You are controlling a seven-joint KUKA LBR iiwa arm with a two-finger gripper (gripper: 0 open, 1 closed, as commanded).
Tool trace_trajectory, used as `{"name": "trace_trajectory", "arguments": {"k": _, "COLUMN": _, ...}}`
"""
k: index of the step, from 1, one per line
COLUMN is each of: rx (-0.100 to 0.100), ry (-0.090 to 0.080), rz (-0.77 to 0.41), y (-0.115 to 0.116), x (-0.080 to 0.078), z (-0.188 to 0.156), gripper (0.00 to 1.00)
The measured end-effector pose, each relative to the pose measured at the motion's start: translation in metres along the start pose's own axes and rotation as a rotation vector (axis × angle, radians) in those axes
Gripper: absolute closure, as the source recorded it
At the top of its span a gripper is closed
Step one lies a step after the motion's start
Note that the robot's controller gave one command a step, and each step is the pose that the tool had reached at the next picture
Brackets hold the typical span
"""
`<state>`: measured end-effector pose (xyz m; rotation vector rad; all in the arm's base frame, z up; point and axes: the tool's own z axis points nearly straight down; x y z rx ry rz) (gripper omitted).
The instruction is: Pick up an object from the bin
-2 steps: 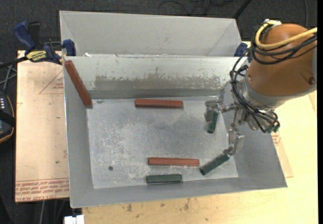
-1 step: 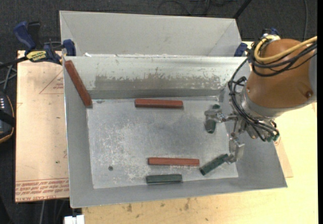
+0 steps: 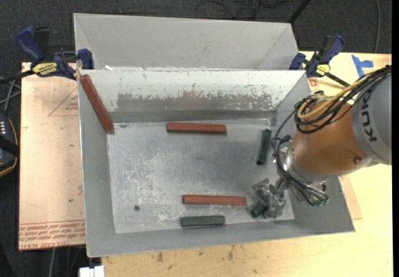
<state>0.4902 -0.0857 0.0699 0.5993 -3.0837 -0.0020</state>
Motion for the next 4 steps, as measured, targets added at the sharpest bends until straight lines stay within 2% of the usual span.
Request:
{"name": "trace_trajectory", "arguments": {"k": 1, "rx": 0.000, "ry": 0.000, "rz": -0.001, "y": 0.000, "x": 0.000, "z": 0.000, "gripper": 1.00}}
{"name": "trace_trajectory", "arguments": {"k": 2, "rx": 0.001, "ry": -0.003, "rz": -0.024, "y": -0.004, "x": -0.037, "z": -0.101, "gripper": 1.00}}
{"name": "trace_trajectory", "arguments": {"k": 3, "rx": 0.001, "ry": -0.003, "rz": -0.024, "y": -0.004, "x": -0.037, "z": -0.101, "gripper": 1.00}}
{"name": "trace_trajectory", "arguments": {"k": 4, "rx": 0.002, "ry": -0.004, "rz": -0.027, "y": -0.012, "x": -0.063, "z": -0.166, "gripper": 1.00}}
